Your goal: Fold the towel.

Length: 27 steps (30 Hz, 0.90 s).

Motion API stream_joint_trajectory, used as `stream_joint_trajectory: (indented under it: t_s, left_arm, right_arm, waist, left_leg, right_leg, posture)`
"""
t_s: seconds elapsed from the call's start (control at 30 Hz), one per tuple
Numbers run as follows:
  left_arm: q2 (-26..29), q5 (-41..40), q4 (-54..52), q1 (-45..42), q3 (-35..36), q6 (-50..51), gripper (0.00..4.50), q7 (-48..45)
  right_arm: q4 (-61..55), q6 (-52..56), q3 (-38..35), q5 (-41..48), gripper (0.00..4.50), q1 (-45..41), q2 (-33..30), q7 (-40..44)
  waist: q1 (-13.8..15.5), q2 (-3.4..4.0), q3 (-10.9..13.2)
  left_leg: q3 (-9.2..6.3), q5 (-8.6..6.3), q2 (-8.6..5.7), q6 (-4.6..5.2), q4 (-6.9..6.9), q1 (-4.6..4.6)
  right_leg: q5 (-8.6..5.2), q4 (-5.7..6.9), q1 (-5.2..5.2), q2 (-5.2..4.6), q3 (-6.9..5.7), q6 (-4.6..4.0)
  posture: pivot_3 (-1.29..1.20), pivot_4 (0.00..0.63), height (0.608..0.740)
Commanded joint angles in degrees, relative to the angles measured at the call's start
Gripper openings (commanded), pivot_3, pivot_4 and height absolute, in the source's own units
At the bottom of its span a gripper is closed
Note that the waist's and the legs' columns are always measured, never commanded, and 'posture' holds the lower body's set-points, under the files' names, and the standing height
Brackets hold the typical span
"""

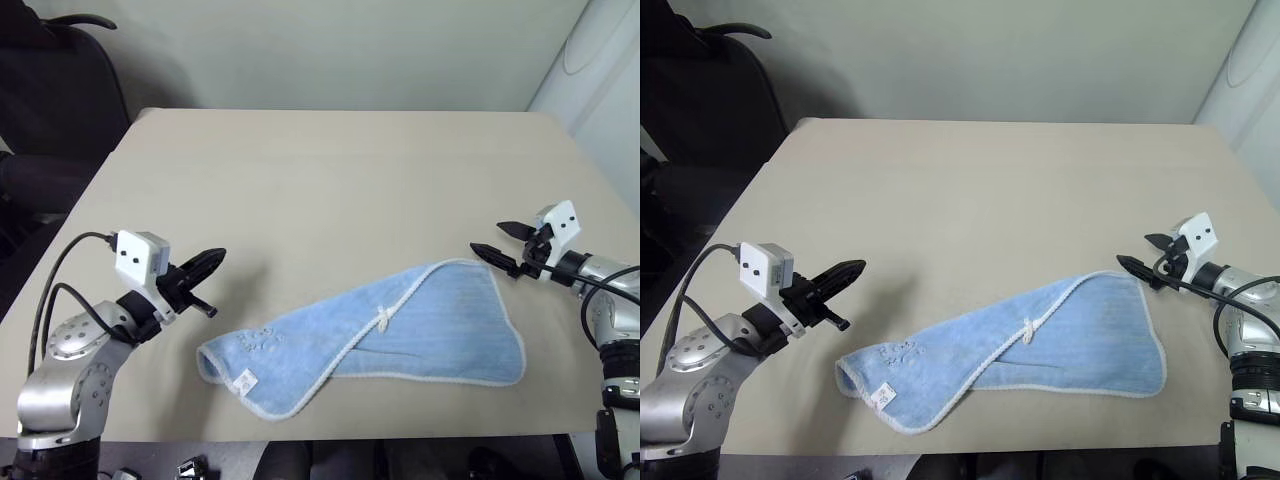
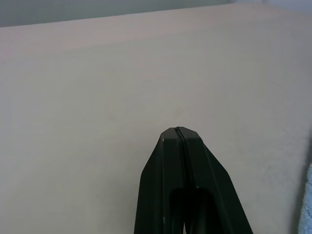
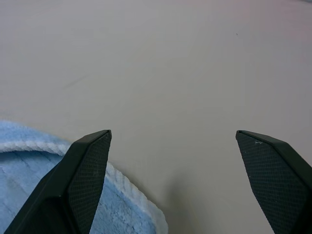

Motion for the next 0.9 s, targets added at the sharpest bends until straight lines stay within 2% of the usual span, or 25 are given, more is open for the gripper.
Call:
stream_joint_trajectory:
  t_s: [0.03,0.27,0.6,0.73,0.9]
  left_arm:
    - [0.9,-0.3,-2.8,0.5,-0.4,-0.6,0.00,-1.6]
    - [2.0,0.9,-1.1,-2.0,-2.6,-1.0,0.00,-3.5]
    - [4.0,1.9,-0.6,-4.1,-5.5,-1.8,0.00,-8.1]
    - [3.8,1.7,-0.6,-3.8,-5.6,-1.9,0.00,-8.5]
    - [3.2,1.5,-1.9,-2.1,-5.5,-1.9,0.00,-8.4]
  right_arm:
    - [-0.5,-0.5,-1.1,1.0,4.32,-1.6,-1.2,1.2]
    - [1.6,-1.8,-1.8,0.6,4.32,-1.4,-3.5,3.3]
    - [10.0,-2.3,3.7,-2.7,4.32,-5.3,-8.0,14.0]
    - [13.5,-3.1,6.6,-4.7,4.32,-7.6,-8.0,17.1]
    - [17.2,-5.3,9.1,-7.2,4.32,-9.1,-6.3,17.1]
  waist:
    - [0.0,0.00,0.0]
    - [0.2,0.00,0.0]
    - [0.1,0.00,0.0]
    - [0.1,0.00,0.0]
    - [0.0,0.00,0.0]
  left_leg:
    - [0.00,0.00,0.00,0.00,0.00,0.00]
    - [-0.01,0.00,0.00,0.00,0.00,0.00]
    - [0.00,0.00,0.02,-0.05,-0.01,0.00]
    - [0.00,-0.01,0.04,-0.03,-0.01,0.00]
    - [0.00,-0.02,0.04,-0.03,-0.01,0.00]
  right_leg:
    - [0.00,0.00,0.00,0.00,0.00,0.00]
    - [0.00,0.01,0.01,0.00,-0.01,-0.01]
    - [-0.01,-0.01,0.00,0.02,0.01,-0.01]
    - [-0.01,0.01,-0.01,0.03,0.01,-0.01]
    - [-0.01,0.01,-0.01,0.02,0.01,-0.02]
  posture:
    - [0.00,0.150,0.740]
    - [0.00,0.150,0.740]
    - [0.00,0.150,0.740]
    - [0.00,0.150,0.740]
    - [0.00,0.150,0.740]
